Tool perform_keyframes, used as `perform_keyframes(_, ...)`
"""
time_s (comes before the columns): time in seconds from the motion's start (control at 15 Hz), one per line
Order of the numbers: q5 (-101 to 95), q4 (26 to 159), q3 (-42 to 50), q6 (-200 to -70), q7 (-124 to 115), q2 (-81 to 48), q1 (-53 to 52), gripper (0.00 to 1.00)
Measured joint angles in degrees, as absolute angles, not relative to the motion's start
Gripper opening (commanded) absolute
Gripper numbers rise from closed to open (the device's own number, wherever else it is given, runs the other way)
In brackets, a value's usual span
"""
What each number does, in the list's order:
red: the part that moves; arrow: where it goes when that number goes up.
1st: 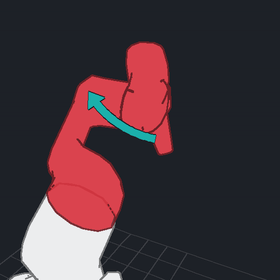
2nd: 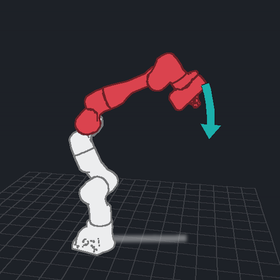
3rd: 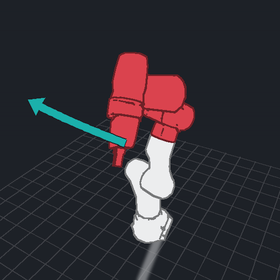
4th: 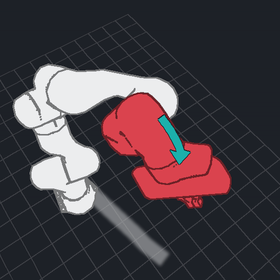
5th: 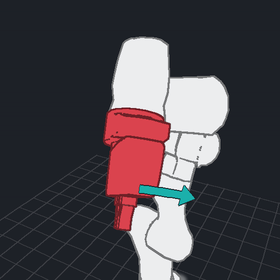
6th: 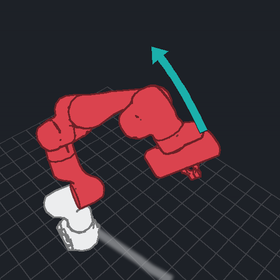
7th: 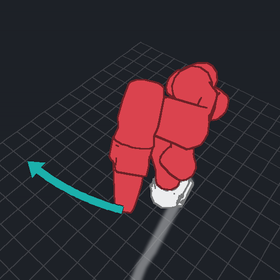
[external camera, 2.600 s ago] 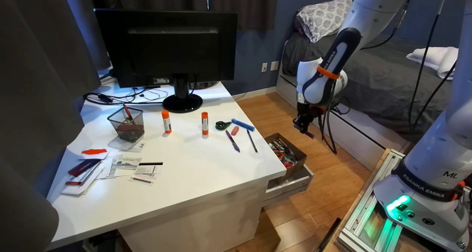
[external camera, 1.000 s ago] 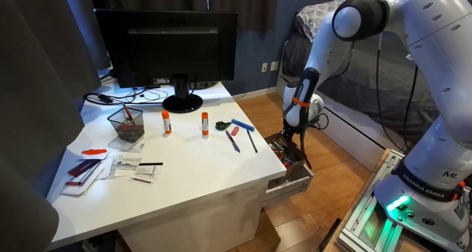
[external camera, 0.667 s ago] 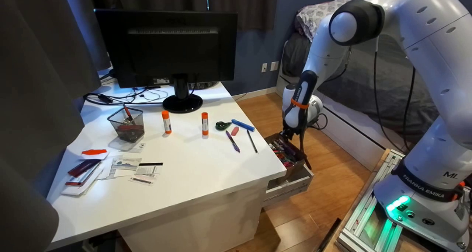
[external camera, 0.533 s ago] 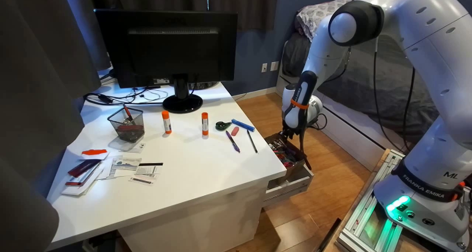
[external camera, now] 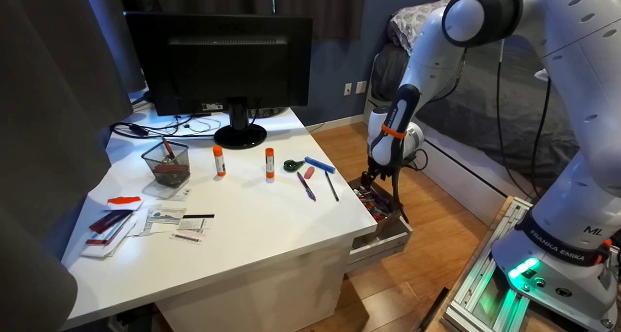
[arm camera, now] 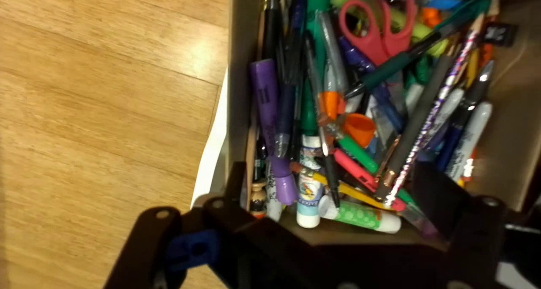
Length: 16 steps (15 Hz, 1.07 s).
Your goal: Put the pencils inside the box
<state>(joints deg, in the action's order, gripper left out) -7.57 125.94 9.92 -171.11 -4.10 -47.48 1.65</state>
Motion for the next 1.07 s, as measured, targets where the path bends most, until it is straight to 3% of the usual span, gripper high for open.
perform_keyframes(1.07,-0.7,144.9,5.4,-149.6,-11.1,-9.9,1.3,1.00)
